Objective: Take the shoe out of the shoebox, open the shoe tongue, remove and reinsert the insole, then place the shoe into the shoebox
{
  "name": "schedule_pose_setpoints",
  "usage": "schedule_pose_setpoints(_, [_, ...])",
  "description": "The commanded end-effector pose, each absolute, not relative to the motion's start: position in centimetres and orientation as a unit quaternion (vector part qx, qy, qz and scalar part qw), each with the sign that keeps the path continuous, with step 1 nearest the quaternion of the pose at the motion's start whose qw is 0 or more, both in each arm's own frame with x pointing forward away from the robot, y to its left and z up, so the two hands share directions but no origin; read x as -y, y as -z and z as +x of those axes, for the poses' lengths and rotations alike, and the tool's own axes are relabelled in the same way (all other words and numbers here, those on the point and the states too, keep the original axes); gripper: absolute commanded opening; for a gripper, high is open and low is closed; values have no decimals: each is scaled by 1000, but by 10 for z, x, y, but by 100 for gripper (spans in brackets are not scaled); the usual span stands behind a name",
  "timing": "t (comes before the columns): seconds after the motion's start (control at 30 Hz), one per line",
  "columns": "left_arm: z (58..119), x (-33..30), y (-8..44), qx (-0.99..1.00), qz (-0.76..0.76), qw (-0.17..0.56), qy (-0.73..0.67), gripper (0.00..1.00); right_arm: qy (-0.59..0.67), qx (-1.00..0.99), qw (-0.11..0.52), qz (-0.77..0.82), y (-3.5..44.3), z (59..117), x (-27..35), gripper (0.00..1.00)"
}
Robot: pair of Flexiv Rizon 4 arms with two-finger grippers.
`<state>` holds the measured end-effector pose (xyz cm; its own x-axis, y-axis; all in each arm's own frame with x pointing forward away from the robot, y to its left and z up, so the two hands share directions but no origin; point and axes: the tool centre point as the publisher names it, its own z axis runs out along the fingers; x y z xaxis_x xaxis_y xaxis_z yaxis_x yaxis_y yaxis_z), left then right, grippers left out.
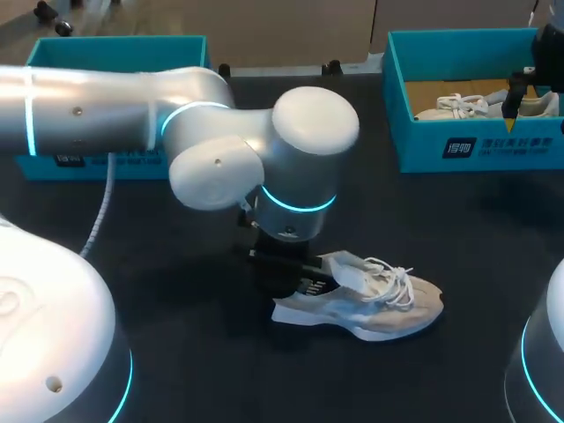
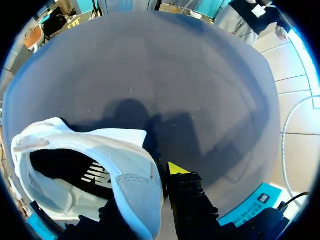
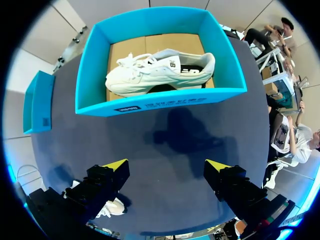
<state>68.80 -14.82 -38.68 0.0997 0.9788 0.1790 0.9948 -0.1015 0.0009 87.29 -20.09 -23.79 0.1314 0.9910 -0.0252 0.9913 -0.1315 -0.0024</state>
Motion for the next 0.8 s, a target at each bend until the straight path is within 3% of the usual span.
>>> schedule_pose_setpoints(0.03, [692, 157, 395, 668, -737, 67, 72, 0, 9, -659, 8, 752, 238, 872, 201, 100])
schedule_pose_setpoints(0.27, [691, 159, 401, 669, -735, 67, 82, 2, 9, -659, 8, 752, 238, 872, 201, 100])
schedule_pose_setpoints(0.3, [689, 159, 400, 669, -735, 67, 82, 19, 9, -659, 8, 752, 238, 872, 201, 100])
schedule_pose_setpoints(0.37, [688, 159, 400, 671, -734, 67, 86, 41, 9, -659, 8, 752, 238, 872, 201, 100])
schedule_pose_setpoints(0.43, [689, 159, 400, 672, -733, 65, 85, 91, 9, -659, 8, 752, 238, 872, 201, 100])
schedule_pose_setpoints(0.47, [690, 159, 398, 674, -732, 61, 81, 100, 9, -659, 8, 752, 238, 872, 201, 100])
schedule_pose_setpoints(0.8, [687, 151, 341, 697, -716, -4, 33, 100, 9, -659, 8, 752, 238, 872, 201, 100])
